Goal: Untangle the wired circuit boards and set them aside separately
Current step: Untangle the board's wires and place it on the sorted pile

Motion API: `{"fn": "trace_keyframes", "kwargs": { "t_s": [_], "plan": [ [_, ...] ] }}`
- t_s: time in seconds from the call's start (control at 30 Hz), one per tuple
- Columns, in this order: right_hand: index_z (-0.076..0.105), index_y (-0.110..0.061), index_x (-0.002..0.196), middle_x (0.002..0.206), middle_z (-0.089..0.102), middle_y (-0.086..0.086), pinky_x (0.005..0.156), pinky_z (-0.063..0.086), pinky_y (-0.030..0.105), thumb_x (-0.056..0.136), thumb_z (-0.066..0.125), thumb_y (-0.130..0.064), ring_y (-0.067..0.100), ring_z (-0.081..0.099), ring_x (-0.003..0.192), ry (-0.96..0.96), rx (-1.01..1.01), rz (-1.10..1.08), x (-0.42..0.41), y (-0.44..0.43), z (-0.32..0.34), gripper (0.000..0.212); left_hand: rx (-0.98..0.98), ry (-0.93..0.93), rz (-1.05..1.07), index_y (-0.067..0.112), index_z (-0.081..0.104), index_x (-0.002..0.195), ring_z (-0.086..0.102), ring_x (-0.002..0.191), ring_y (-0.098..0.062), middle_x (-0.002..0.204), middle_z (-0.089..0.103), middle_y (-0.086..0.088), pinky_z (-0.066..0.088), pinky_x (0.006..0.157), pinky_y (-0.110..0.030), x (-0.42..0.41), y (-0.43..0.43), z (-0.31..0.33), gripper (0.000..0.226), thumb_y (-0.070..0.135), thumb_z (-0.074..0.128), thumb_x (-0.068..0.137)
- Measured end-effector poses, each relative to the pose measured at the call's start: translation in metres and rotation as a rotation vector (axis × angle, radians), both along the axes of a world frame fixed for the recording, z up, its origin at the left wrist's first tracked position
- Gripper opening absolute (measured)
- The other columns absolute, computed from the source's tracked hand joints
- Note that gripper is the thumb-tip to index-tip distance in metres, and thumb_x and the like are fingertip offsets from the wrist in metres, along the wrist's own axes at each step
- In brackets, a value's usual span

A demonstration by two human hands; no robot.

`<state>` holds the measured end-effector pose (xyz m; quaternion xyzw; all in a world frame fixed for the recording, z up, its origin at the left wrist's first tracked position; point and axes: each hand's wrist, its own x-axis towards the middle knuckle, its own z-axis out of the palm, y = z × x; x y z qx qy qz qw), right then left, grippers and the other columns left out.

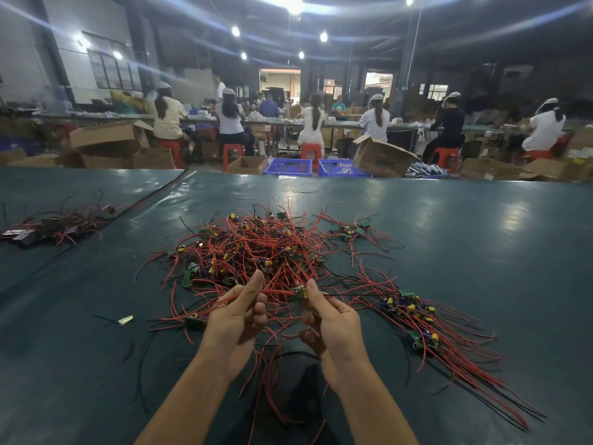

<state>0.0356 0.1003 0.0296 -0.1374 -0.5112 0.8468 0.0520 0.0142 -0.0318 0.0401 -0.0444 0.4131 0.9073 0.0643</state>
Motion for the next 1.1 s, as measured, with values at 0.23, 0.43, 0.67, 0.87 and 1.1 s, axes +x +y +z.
{"fn": "trace_keyframes", "kwargs": {
  "t_s": [0.23, 0.43, 0.67, 0.87, 1.1],
  "plan": [
    [0.071, -0.015, 0.08, 0.07, 0.064, -0.002, 0.046, 0.045, 0.022, 0.08, 0.079, -0.032, 0.006, 0.054, 0.05, -0.041, -0.035, -0.053, -0.002, 0.011, 0.001, 0.018, -0.102, 0.038, -0.102, 0.005, 0.076, 0.07, 0.067, 0.054, -0.009, 0.071, 0.072, -0.01, 0.052, 0.046, -0.015, -0.003, -0.005, 0.002, 0.016, 0.02, 0.071, 0.069],
    [0.067, -0.009, 0.08, 0.059, 0.057, -0.003, 0.037, 0.041, 0.019, 0.081, 0.078, -0.026, 0.005, 0.048, 0.043, -0.04, -0.06, -0.106, -0.005, 0.013, 0.0, 0.02, -0.258, 0.111, 0.054, -0.004, 0.072, 0.086, 0.07, 0.06, -0.016, 0.079, 0.073, -0.018, 0.054, 0.05, -0.019, -0.005, -0.005, -0.002, 0.03, 0.023, 0.071, 0.072],
    [0.065, -0.01, 0.073, 0.045, 0.051, -0.004, 0.035, 0.036, 0.019, 0.082, 0.077, -0.024, 0.006, 0.043, 0.037, -0.026, -0.055, -0.16, -0.006, 0.018, -0.001, 0.021, -0.603, 0.316, 0.222, 0.004, 0.072, 0.076, 0.072, 0.062, -0.025, 0.071, 0.073, -0.014, 0.053, 0.048, -0.021, -0.01, -0.017, -0.004, 0.027, 0.031, 0.075, 0.069],
    [0.067, -0.009, 0.074, 0.051, 0.056, -0.006, 0.036, 0.038, 0.019, 0.081, 0.078, -0.024, 0.006, 0.046, 0.04, 0.003, -0.064, -0.141, -0.006, 0.014, 0.0, 0.02, -0.12, 0.032, 0.017, 0.004, 0.069, 0.083, 0.064, 0.05, -0.009, 0.068, 0.071, -0.007, 0.052, 0.045, -0.016, -0.01, -0.017, -0.002, 0.03, 0.033, 0.068, 0.074],
    [0.065, -0.012, 0.069, 0.045, 0.052, -0.005, 0.036, 0.038, 0.019, 0.082, 0.078, -0.026, 0.005, 0.044, 0.036, -0.021, -0.005, -0.187, -0.007, 0.021, 0.0, 0.023, -0.764, 0.393, 0.249, 0.013, 0.073, 0.083, 0.069, 0.054, -0.023, 0.075, 0.075, -0.005, 0.051, 0.043, -0.028, -0.01, -0.015, -0.006, 0.034, 0.041, 0.054, 0.087]
  ]
}}
